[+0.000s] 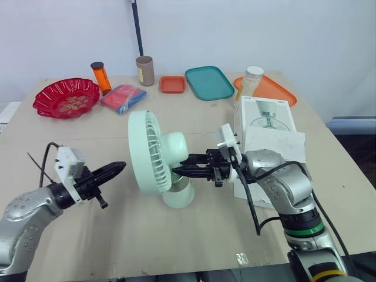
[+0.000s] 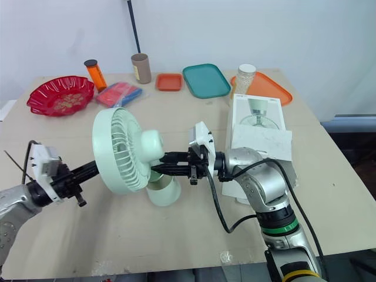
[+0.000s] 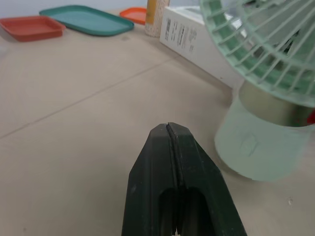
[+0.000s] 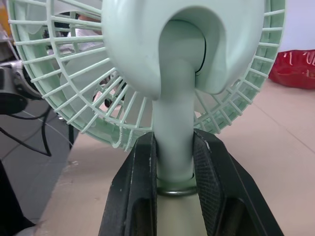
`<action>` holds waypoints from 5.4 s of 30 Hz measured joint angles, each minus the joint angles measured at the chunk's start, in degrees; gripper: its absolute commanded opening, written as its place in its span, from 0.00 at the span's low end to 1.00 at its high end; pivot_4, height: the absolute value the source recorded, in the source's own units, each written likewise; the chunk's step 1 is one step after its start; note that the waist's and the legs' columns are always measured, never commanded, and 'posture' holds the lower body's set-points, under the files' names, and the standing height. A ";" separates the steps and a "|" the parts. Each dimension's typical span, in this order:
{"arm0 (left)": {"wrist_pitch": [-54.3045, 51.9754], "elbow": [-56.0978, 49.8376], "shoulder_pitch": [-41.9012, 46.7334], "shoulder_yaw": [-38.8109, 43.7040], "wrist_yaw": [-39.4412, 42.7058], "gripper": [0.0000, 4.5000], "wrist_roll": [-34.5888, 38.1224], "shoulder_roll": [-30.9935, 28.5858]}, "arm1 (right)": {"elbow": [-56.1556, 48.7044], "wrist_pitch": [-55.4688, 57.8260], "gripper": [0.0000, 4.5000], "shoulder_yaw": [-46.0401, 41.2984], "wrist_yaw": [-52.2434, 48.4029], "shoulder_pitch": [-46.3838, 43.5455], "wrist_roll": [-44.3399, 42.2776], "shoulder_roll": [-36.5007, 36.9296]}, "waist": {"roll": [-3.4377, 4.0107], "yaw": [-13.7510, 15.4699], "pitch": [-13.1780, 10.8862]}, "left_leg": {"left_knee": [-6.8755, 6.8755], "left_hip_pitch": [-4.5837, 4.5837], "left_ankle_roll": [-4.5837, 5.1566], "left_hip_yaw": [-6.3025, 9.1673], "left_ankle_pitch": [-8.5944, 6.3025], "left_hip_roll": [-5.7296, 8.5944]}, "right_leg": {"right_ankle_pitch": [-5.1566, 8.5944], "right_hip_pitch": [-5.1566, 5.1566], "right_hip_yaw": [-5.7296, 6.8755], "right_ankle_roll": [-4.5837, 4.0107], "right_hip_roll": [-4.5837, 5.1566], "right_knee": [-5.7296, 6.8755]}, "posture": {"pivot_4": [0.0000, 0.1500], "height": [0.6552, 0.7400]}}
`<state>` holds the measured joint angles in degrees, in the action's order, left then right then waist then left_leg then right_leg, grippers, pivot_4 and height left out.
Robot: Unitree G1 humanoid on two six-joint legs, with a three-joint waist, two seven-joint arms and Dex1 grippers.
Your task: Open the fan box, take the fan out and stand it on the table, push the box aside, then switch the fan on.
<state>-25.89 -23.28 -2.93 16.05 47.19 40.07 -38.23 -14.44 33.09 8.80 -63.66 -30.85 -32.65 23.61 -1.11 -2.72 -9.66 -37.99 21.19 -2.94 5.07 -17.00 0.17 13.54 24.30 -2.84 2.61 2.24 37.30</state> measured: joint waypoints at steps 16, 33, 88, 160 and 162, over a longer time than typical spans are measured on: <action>1.03 1.29 3.05 -11.75 2.93 0.00 -6.94 0.93 | 5.77 -9.82 0.21 2.32 1.18 5.13 4.94 -2.37 | 0.01 -0.03 0.03 | 0.00 -0.12 0.00 -0.08 0.00 -0.01 | 0.00 -0.06 -0.07 0.00 -0.02 0.04 | 1.00 1.00; 3.48 6.98 5.27 -15.87 5.73 0.00 -10.86 2.78 | 5.65 -10.56 0.21 2.51 1.04 5.36 5.40 -1.94 | 0.02 -0.03 0.04 | -0.03 -0.15 0.00 -0.09 0.00 -0.02 | 0.00 -0.09 -0.10 0.00 -0.04 0.08 | 1.00 1.00; 2.66 10.24 8.72 -19.08 9.86 0.00 -13.68 5.23 | 2.26 -10.70 0.21 3.45 2.68 7.26 5.97 -0.22 | 0.07 0.06 0.11 | -0.14 -0.18 0.03 -0.01 -0.01 0.02 | 0.00 -0.20 -0.07 0.01 -0.02 0.11 | 1.00 1.00; -2.05 -9.69 -15.68 6.07 -6.92 1.00 -0.75 3.73 | 46.41 -28.17 0.21 1.79 2.13 -17.95 14.21 -18.93 | 0.10 -0.06 0.08 | -0.04 -0.10 0.06 -0.15 -0.04 -0.03 | 0.00 0.01 -0.15 -0.01 -0.03 0.10 | 1.00 1.00; -1.98 -9.69 -15.66 5.74 -6.93 1.00 -0.85 3.74 | 47.36 -30.04 0.21 1.79 1.86 -17.88 14.94 -18.98 | 0.10 -0.06 0.08 | -0.04 -0.10 0.06 -0.16 -0.04 -0.03 | -0.01 0.01 -0.15 -0.01 -0.03 0.10 | 1.00 1.00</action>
<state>-27.88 -32.97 -18.59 21.79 40.27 39.22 -34.49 32.92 3.04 10.59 -61.80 -48.73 -17.71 4.63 -1.01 -2.78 -9.58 -38.03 21.09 -2.89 4.91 -17.04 0.14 13.53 24.32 -2.99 2.60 2.21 37.40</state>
